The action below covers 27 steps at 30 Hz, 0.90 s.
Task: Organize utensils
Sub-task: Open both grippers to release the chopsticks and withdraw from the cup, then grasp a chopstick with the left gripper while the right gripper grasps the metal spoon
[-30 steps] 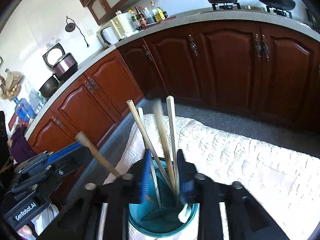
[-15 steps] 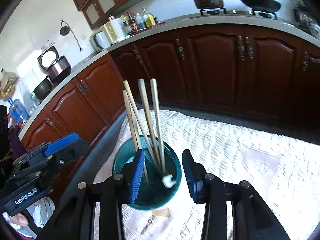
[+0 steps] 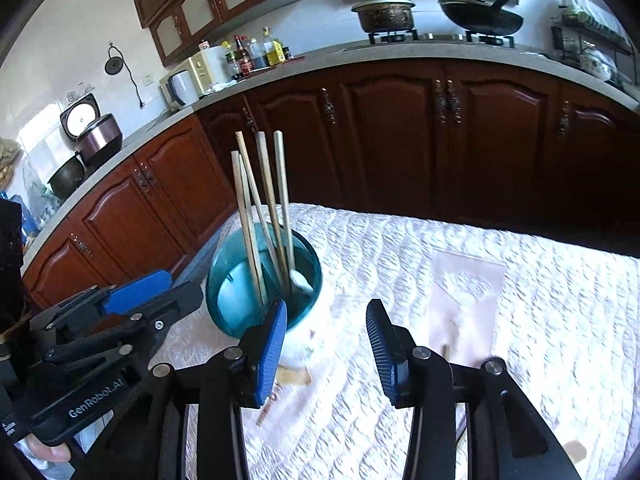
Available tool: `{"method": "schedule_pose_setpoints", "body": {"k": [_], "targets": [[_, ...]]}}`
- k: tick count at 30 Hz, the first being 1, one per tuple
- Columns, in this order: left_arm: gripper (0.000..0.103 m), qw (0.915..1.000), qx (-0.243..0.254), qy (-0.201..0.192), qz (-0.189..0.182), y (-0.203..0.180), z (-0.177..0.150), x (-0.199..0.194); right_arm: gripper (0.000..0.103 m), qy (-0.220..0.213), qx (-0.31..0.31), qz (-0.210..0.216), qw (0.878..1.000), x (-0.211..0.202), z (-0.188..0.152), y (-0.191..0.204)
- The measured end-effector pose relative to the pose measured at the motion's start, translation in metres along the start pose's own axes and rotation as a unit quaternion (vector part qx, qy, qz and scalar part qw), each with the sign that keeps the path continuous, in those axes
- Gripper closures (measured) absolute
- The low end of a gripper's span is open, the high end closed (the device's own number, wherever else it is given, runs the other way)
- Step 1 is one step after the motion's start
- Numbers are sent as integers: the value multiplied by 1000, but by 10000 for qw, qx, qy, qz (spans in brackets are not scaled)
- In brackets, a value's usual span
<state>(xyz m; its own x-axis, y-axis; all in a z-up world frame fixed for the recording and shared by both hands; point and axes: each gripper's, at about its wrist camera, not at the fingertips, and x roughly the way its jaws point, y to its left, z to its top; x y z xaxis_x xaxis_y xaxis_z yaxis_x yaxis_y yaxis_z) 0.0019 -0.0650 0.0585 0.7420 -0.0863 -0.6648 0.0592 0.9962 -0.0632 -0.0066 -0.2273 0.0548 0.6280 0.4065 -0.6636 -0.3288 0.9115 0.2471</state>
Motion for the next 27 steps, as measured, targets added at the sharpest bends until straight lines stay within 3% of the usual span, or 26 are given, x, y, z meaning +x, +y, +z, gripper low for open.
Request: {"method": "schedule_pose_setpoints", "body": {"k": [12, 14, 16, 27], "targets": [[63, 9988, 370, 233, -237, -41, -25, 4, 62, 99, 317, -303, 9990, -24, -39, -34], [59, 9986, 365, 280, -268, -45, -27, 5, 62, 114, 398, -320, 9986, -27, -44, -40], [40, 9984, 346, 291, -345, -48, -31, 6, 62, 131, 450, -342, 9983, -29, -47, -43], [40, 9969, 551, 391, -413, -64, -39, 13, 61, 213, 596, -527, 9966, -37, -66, -66]]}}
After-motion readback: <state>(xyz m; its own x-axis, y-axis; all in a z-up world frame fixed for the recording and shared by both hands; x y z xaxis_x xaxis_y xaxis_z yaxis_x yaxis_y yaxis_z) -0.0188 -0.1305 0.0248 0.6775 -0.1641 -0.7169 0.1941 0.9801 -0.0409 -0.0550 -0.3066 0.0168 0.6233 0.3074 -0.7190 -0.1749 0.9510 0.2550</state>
